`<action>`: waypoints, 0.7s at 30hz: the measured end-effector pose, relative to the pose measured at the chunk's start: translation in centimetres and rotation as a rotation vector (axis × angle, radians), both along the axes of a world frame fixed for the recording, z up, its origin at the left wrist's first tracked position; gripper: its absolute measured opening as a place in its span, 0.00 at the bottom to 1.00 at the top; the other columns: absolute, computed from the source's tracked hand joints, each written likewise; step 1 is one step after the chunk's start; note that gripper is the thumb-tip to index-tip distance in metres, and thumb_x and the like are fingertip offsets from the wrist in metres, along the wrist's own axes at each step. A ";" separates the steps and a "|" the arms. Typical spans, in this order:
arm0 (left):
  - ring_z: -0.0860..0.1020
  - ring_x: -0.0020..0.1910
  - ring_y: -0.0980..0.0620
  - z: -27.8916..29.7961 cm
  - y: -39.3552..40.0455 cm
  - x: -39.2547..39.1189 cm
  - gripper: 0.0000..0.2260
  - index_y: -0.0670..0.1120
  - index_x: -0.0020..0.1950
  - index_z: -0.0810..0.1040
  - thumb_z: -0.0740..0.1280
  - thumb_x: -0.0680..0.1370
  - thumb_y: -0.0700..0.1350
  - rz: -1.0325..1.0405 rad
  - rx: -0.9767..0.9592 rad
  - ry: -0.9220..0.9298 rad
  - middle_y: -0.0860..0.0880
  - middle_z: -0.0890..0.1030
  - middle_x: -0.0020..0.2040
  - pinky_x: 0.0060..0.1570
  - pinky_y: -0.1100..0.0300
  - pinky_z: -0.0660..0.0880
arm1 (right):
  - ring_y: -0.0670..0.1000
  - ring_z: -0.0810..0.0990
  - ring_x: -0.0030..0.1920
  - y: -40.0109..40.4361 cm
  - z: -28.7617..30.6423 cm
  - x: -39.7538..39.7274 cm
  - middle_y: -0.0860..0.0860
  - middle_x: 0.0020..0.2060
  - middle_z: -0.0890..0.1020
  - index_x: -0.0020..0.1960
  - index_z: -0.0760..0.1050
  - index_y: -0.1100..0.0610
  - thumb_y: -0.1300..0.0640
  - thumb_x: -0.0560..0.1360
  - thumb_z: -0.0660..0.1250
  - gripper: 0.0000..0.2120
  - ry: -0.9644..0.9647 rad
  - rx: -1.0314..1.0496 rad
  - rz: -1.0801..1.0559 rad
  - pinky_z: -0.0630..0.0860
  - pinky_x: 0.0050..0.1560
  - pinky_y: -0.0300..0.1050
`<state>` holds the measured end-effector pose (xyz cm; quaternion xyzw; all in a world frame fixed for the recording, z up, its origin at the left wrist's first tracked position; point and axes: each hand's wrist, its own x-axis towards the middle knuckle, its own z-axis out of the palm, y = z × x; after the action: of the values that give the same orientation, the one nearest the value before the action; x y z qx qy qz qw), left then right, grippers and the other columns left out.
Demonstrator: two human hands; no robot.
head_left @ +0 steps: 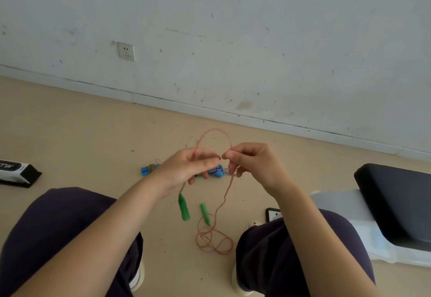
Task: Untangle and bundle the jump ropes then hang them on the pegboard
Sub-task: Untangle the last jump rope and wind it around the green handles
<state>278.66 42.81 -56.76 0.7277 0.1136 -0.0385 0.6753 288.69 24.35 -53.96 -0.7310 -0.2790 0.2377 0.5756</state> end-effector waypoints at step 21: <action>0.72 0.28 0.57 -0.3 0.0 0.0 0.06 0.46 0.40 0.86 0.74 0.70 0.48 0.140 -0.382 -0.212 0.49 0.83 0.37 0.23 0.67 0.61 | 0.47 0.81 0.41 1.1 -1.4 -1.5 0.49 0.40 0.85 0.51 0.84 0.54 0.55 0.73 0.74 0.07 0.064 -0.243 0.265 0.77 0.42 0.41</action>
<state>278.67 42.82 -57.10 0.5769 0.0829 0.0644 0.8100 287.21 25.47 -55.32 -0.7439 -0.3236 0.3668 0.4553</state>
